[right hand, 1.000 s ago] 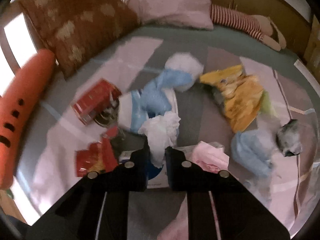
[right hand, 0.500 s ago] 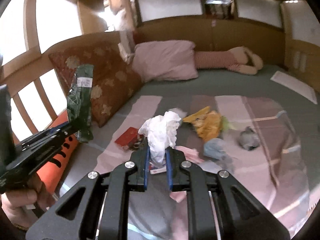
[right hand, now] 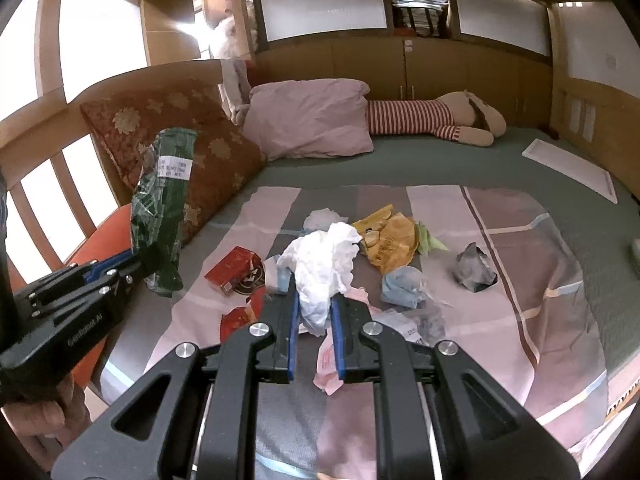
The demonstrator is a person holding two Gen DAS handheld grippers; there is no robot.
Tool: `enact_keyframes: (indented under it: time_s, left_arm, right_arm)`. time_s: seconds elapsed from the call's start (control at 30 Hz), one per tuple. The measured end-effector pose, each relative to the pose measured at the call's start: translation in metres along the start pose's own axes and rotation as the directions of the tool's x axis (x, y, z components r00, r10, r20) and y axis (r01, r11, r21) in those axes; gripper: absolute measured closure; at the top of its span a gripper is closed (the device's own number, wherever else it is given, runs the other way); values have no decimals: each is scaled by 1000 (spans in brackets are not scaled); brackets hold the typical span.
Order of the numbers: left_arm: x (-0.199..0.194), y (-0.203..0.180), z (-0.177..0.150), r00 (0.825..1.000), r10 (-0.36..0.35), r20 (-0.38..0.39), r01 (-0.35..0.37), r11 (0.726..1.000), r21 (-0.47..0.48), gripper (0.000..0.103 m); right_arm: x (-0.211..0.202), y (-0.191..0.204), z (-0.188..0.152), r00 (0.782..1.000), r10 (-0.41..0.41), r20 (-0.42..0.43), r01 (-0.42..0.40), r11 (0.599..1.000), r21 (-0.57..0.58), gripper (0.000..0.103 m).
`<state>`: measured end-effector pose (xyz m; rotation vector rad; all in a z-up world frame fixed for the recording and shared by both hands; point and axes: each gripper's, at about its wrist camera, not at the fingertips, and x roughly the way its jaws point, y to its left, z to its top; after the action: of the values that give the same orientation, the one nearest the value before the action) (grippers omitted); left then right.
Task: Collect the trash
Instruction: 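Carry the chip bag and tissue to the white bin and release both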
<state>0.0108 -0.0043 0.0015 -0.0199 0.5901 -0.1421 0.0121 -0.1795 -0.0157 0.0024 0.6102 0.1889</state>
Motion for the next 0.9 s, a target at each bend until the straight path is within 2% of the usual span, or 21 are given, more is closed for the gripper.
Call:
enact_keyframes:
  time_s: [0.27, 0.43, 0.67, 0.77, 0.83, 0.9]
  left_arm:
    - [6, -3, 0, 999, -11, -34, 11, 1000, 1, 84]
    - [5, -7, -1, 999, -40, -25, 41, 999, 24, 85]
    - [-5, -35, -11, 989, -149, -21, 150, 983, 107, 85]
    - [-8, -55, -20, 976, -214, -41, 218, 961, 168, 85]
    - [-10, -68, -26, 968, -245, -50, 250, 947, 202, 85]
    - [-15, -87, -36, 949, -306, -77, 315, 919, 236, 85]
  right_arm:
    - [-1, 0, 0, 1000, 2, 6, -2, 1000, -1, 88]
    - [-11, -7, 3, 1000, -10, 27, 9, 1000, 20, 88]
    - [-71, -46, -13, 992, -51, 114, 36, 991, 130, 88]
    - [-111, -76, -35, 984, -121, 127, 98, 980, 175, 88]
    - [-138, -98, -57, 973, -200, 112, 177, 967, 185, 88]
    - [-165, -126, -82, 961, -268, 72, 247, 944, 218, 88]
